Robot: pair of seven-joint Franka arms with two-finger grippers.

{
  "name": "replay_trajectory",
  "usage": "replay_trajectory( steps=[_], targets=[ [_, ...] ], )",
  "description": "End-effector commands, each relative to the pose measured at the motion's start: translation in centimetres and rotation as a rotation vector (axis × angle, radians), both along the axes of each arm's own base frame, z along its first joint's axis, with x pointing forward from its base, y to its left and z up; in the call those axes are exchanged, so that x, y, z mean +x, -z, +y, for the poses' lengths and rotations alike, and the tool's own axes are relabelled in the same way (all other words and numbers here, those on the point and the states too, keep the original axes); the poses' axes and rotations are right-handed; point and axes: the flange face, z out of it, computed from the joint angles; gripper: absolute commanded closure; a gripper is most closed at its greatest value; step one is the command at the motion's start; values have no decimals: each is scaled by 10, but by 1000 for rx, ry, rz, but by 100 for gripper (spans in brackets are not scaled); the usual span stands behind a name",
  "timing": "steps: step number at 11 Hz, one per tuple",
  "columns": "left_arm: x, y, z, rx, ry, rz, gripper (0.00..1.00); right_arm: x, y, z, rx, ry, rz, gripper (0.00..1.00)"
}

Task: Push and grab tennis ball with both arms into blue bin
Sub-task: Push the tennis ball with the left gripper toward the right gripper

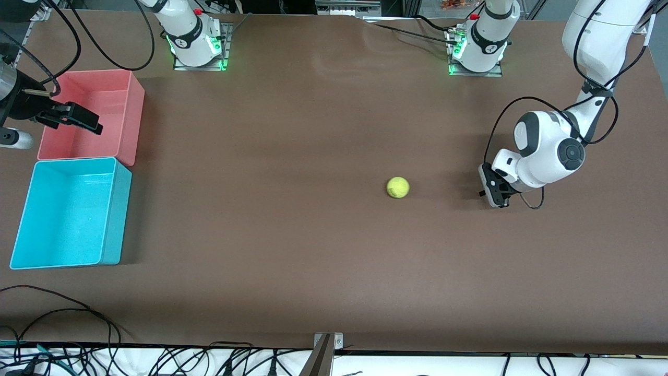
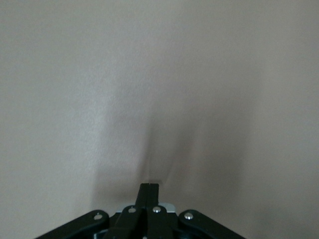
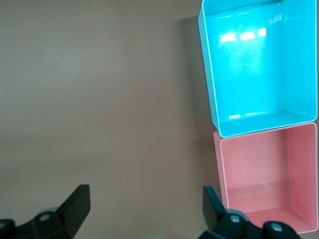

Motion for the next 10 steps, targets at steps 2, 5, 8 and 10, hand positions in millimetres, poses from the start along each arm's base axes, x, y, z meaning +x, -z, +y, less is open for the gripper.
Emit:
replay_trajectory(
  steps=[2, 5, 8, 10],
  targets=[
    [3, -3, 22, 10, 41, -9, 100, 1, -3, 13, 17, -29, 9, 0],
    [3, -27, 26, 18, 39, -19, 100, -7, -1, 13, 13, -33, 62, 0],
    [-1, -98, 34, 42, 42, -53, 70, -5, 2, 50, 3, -95, 41, 0],
    [0, -127, 31, 52, 82, -102, 11, -13, 27, 88, 4, -156, 98, 0]
  ],
)
